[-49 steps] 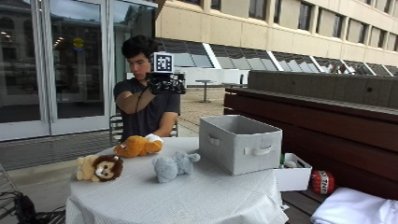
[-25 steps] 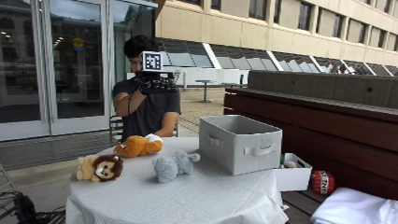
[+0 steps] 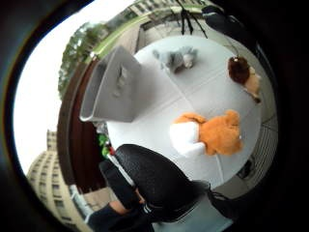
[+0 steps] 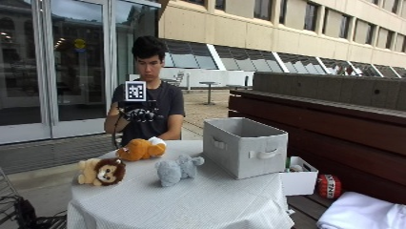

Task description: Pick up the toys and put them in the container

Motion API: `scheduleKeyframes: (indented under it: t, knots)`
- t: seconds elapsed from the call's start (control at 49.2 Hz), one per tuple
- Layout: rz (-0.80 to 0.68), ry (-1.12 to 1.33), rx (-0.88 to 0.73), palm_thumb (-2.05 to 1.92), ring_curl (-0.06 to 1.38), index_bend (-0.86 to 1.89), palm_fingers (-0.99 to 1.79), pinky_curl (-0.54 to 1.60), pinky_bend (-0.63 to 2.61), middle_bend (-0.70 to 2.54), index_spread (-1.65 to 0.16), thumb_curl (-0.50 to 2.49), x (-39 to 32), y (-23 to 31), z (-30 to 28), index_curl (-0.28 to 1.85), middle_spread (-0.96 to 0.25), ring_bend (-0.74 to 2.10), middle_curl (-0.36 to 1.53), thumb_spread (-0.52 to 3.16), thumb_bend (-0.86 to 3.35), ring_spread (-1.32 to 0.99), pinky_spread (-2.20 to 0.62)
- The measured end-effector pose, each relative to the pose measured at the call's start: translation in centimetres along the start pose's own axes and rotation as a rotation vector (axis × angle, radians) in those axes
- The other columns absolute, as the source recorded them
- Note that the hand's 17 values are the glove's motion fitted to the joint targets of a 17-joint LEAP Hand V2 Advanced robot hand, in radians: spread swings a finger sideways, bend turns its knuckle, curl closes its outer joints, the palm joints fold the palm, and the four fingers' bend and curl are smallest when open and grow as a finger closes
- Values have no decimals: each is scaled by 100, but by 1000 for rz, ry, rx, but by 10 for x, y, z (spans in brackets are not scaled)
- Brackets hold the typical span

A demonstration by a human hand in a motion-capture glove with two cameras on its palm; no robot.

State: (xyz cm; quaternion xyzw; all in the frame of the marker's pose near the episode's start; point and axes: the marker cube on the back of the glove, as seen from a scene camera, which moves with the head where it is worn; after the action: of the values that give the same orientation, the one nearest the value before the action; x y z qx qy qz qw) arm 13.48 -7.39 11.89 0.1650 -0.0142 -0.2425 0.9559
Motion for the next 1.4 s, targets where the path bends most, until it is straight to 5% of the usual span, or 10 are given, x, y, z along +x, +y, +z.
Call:
scheduleKeyframes:
  t: [0.142, 0.244, 0.345, 0.589, 0.854, 1.077, 1.402]
  knots:
    - [-49, -36, -37, -16, 21, 18, 8, 32, 49, 22, -30, 8, 8, 7, 47, 35, -12, 22, 34, 92, -11, -33, -14]
    - [66, -39, 32, -17, 22, 17, 7, 33, 50, 22, -30, 9, 5, 6, 79, 36, -12, 21, 35, 88, -12, -33, -11]
    - [22, -62, -77, -14, 23, 15, 10, 36, 61, 20, -30, 11, 4, 17, 100, 34, -13, 20, 36, 86, -10, -33, -5]
    - [-5, -76, -338, 3, 27, 20, 38, 44, 96, 11, -34, 17, 0, 42, 127, 37, -9, 33, 30, 97, 0, -19, -3]
    - [-46, -78, -320, 60, 39, 29, 93, 40, 96, 18, -30, 35, 1, 45, 121, 43, -13, 78, 25, 116, 31, -32, -37]
    - [-2, 13, -215, 101, 44, 28, 129, 34, 75, 47, -26, 53, -16, 25, 89, 51, -24, 92, 37, 105, 57, -40, -44]
    - [18, 81, 25, 68, 45, 9, 90, 40, 96, 40, -33, 58, -83, -80, -90, 46, -36, 97, 40, 79, 26, -45, -45]
